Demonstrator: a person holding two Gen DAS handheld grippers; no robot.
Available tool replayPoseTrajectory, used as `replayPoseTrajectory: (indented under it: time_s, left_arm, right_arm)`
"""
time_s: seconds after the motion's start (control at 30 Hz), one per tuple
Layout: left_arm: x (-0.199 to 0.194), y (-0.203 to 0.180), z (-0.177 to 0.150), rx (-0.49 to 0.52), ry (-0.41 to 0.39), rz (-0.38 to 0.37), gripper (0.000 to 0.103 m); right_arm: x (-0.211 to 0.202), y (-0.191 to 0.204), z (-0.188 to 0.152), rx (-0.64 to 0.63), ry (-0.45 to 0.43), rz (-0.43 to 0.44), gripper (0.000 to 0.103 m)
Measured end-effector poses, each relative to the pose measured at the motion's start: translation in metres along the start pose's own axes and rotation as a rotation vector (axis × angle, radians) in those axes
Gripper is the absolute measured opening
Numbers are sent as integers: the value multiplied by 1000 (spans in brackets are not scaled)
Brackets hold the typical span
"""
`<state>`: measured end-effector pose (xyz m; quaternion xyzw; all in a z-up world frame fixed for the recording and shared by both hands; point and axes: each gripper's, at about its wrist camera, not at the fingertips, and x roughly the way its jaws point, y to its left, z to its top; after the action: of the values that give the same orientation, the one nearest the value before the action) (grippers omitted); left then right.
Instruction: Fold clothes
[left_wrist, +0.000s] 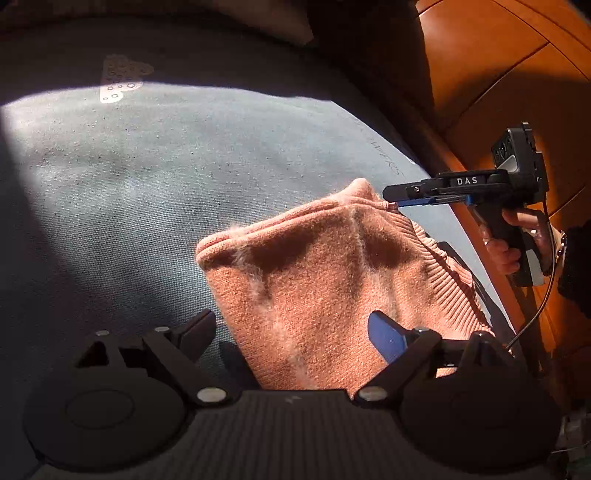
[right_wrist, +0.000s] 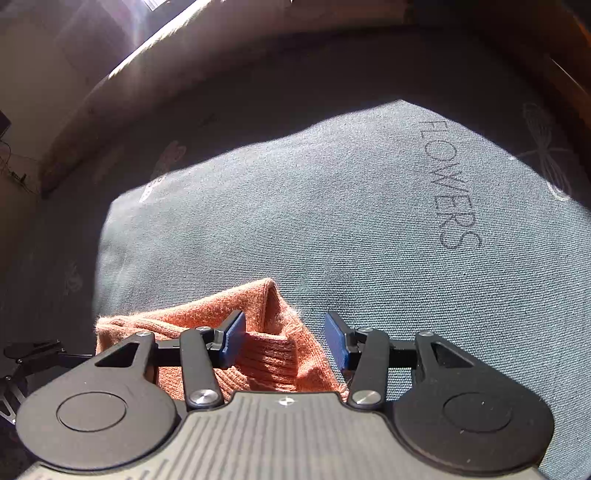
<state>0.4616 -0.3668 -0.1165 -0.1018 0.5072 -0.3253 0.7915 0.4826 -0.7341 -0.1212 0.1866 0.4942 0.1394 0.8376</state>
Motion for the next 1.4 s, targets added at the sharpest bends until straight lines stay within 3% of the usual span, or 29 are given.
replayPoseTrajectory:
  time_s: [0.2, 0.53, 0.7, 0.77, 0.83, 0.9, 0.93, 1.0, 1.1, 1.17, 1.3, 1.4]
  left_arm:
    - [13, 23, 11, -113, -10, -81, 92]
    - [27, 22, 22, -79, -14, -145, 101]
    - [26, 33, 24, -107, 3, -209, 101]
    - [27, 34, 23, -90, 8, -217, 100]
    - [30, 28, 25, -69, 5, -187, 100]
    - [31, 20, 26, -50, 4, -140, 97]
    - [30, 17, 25, -42, 3, -111, 93]
    - [27, 13, 24, -42, 3, -41, 68]
    - [23, 14, 27, -91, 7, 28, 38]
    - [20, 11, 28, -106, 2, 44, 27]
    - [10, -8, 28, -49, -45, 94, 24]
    - [13, -11, 25, -31, -23, 162, 29]
  right_arm:
    - [13, -29, 9, 82, 99, 193, 58]
    - [59, -39, 37, 111, 249, 448, 63]
    - [59, -36, 25, 87, 352, 499, 64]
    - [53, -38, 13, 95, 349, 509, 62]
    - [53, -35, 9, 94, 321, 483, 57]
    - [56, -29, 8, 77, 299, 440, 39]
    - [54, -23, 8, 52, 290, 412, 36]
    - [44, -6, 7, -9, 261, 334, 27]
    - [19, 17, 3, -65, 198, 261, 22]
    - [2, 31, 0, -98, 159, 220, 21]
    - [-23, 42, -3, -133, 92, 78, 20]
    - [-6, 30, -5, -104, 66, -50, 19]
